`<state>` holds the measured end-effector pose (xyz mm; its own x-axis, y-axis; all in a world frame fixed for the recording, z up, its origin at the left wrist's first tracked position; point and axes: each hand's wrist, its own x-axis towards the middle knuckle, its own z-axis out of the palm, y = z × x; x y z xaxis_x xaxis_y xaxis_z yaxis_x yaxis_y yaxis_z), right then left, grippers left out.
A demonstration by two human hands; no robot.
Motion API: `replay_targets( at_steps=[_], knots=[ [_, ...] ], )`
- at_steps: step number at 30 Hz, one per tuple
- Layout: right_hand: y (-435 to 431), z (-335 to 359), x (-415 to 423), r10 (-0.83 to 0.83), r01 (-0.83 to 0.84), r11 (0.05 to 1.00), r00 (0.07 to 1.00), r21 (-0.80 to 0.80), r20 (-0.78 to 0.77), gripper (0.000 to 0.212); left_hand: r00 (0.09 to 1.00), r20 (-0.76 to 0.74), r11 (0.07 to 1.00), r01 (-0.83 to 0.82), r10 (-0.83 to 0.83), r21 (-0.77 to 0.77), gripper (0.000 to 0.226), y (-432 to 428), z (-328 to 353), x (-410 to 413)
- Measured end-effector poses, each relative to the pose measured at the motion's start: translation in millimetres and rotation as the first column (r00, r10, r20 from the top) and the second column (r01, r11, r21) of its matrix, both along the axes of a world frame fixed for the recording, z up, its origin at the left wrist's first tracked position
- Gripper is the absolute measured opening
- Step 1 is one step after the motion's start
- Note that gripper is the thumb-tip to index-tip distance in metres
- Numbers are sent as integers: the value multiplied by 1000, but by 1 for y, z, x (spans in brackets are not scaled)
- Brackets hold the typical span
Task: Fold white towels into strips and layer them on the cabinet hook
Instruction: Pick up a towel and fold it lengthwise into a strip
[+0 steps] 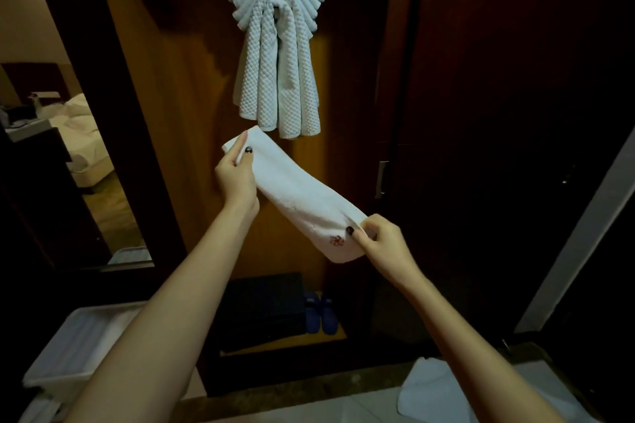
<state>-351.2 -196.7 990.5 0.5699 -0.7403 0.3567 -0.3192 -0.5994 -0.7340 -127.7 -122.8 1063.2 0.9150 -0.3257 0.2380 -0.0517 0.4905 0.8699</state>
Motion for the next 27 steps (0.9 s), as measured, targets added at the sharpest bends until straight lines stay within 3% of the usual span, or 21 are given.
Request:
replay_targets(
  at_steps=[5,9,13,16,23,27],
  knots=[
    [-4,-1,-21,32,-30,999,993,-24,115,31,986,-147,997,77,-75,9,35,-9,-25,10],
    [-4,9,-31,83,-115,985,968,126,236,40,968,-220,990,133,-118,52,36,-14,-44,13],
    [-8,20,-41,218,-226,963,974,147,63,26,948,-258,972,216,-186,95,43,-13,-62,15],
    [-10,22,-46,210,-211,978,974,-3,-82,25,947,-223,945,272,-230,181,49,-11,-73,17],
    [-3,21,-39,63,-50,997,959,-54,278,35,915,-287,940,324,-283,106,50,-10,-84,7],
    [-12,13,-38,-49,12,994,935,107,350,33,894,-324,940,339,-310,34,51,-10,-83,5]
  ],
)
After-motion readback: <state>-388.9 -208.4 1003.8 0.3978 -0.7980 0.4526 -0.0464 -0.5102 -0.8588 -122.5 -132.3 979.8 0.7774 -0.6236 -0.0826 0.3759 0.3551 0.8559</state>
